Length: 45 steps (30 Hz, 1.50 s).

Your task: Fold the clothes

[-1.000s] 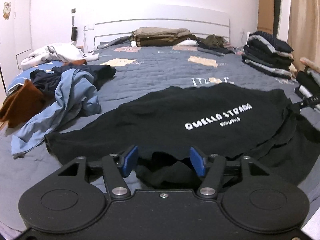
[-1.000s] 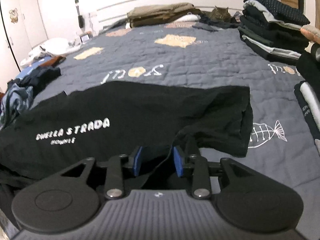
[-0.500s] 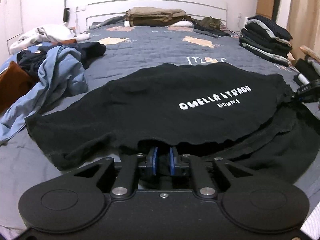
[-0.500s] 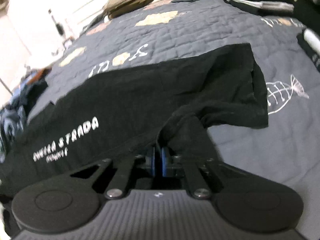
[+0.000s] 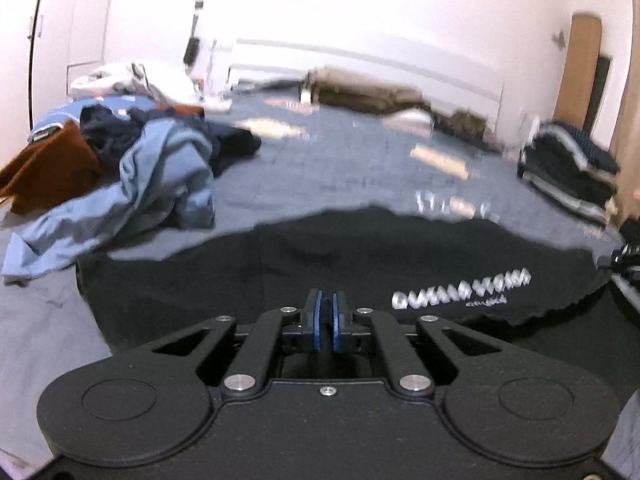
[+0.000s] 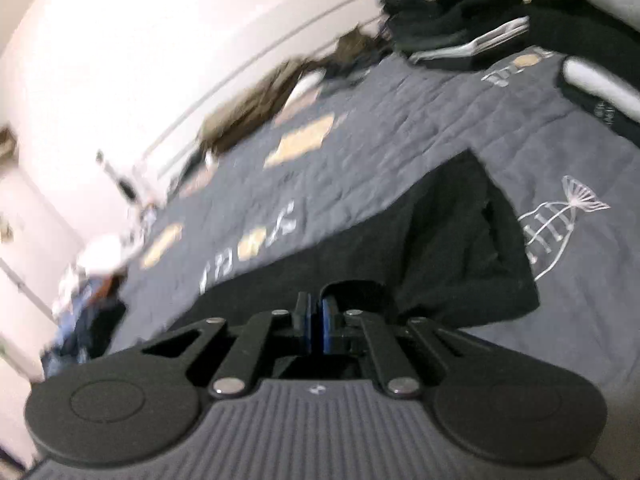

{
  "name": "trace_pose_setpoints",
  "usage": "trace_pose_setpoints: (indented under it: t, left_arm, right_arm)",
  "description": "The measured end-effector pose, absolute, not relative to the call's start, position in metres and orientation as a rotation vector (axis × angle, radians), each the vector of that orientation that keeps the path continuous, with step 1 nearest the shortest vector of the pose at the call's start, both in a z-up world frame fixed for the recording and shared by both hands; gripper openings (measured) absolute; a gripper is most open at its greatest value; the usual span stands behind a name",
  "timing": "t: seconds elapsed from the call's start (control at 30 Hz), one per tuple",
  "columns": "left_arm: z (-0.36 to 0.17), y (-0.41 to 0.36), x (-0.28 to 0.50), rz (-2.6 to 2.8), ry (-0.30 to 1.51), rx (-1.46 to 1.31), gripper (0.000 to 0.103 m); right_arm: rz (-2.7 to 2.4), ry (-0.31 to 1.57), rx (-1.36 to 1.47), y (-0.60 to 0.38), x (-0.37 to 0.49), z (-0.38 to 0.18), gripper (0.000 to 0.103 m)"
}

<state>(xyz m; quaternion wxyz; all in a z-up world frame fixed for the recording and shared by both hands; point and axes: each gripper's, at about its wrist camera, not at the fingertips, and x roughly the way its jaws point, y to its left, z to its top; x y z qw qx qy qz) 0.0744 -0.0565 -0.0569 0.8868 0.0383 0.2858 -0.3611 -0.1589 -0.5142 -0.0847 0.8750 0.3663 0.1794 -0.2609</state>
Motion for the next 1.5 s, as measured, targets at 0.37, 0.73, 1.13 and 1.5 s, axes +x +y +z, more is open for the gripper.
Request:
trace_pose_setpoints:
  t: [0.37, 0.73, 1.13, 1.5]
  left_arm:
    - [-0.045, -0.033, 0.064, -0.725, 0.562, 0.095, 0.042]
    - [-0.047, -0.017, 0.017, -0.849, 0.598, 0.182, 0.042]
    - [-0.069, 0.011, -0.026, -0.9, 0.675, 0.265, 0.042]
    - [-0.078, 0.0, -0.065, -0.918, 0.468, 0.561, 0.042]
  right_arm:
    - [-0.441, 0.392, 0.73, -0.491, -0.165, -0.055, 0.033]
    - [-0.17, 0.556, 0.729, -0.386, -0.152, -0.048, 0.034]
    - [-0.093, 0.662, 0.795, -0.299, -0.16, -0.074, 0.036]
    - [-0.146, 0.599, 0.749, -0.286, -0.18, -0.055, 0.044]
